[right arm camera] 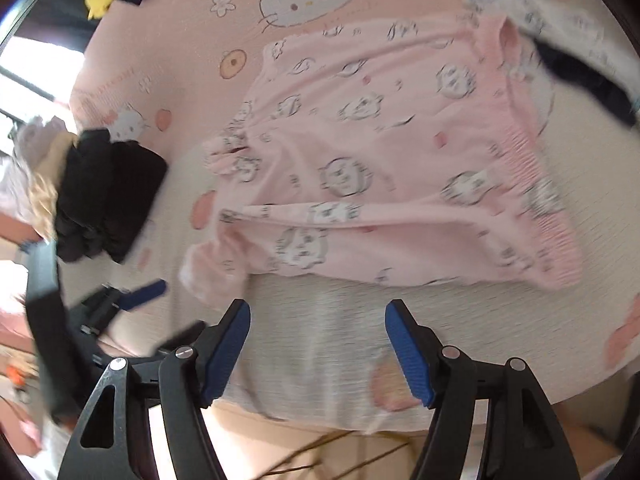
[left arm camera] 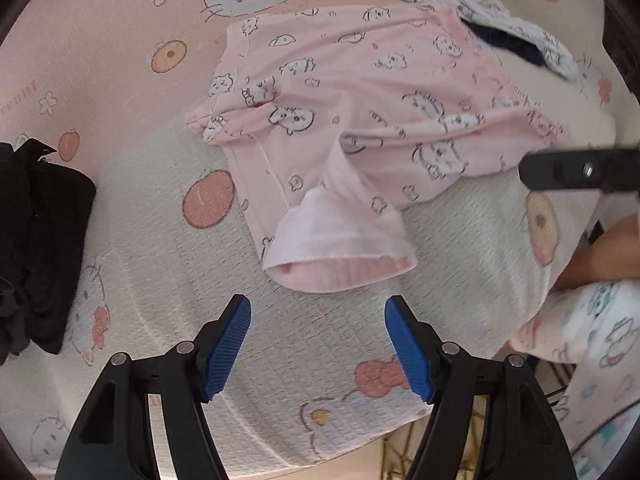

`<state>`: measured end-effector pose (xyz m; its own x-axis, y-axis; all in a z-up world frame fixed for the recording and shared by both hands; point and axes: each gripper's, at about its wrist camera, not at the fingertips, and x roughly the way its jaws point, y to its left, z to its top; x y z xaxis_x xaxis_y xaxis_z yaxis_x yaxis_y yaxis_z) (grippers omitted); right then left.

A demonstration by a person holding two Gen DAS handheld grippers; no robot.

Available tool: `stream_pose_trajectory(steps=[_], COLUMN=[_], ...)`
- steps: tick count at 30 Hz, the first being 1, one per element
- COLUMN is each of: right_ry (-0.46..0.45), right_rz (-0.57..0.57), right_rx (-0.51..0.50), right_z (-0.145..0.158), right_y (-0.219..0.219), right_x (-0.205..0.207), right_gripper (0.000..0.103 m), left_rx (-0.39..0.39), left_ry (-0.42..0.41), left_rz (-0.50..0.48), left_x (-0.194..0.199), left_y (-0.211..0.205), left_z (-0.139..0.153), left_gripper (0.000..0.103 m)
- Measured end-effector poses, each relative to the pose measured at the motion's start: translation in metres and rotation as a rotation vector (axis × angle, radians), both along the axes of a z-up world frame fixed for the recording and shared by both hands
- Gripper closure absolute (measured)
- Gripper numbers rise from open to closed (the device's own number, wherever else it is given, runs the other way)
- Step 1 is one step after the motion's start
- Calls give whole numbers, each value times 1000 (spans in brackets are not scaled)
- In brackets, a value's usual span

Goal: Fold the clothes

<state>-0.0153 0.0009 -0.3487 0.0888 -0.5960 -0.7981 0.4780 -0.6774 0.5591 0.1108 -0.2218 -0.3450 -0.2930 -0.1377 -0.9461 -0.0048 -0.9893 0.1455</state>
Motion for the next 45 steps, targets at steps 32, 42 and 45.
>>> stream_pose_trajectory(steps=[32,42,45], right_ry=[-477,-477,-478], right_rz=[-86,-77,-76], right_rx=[-224,-269,-270], right_z=[-53,-39,-40], right_y=[-96,-92,-89], right_x=[8,-2,-2], right_gripper=[89,89,89], left_rx=[-423,-516,-543], left_ry=[262,321,339], left_rz=[-477,-501,-508], left_x=[20,8,4], left_y=[29,40,44], left_z=[-24,-24,-24], left_gripper=[35,35,35])
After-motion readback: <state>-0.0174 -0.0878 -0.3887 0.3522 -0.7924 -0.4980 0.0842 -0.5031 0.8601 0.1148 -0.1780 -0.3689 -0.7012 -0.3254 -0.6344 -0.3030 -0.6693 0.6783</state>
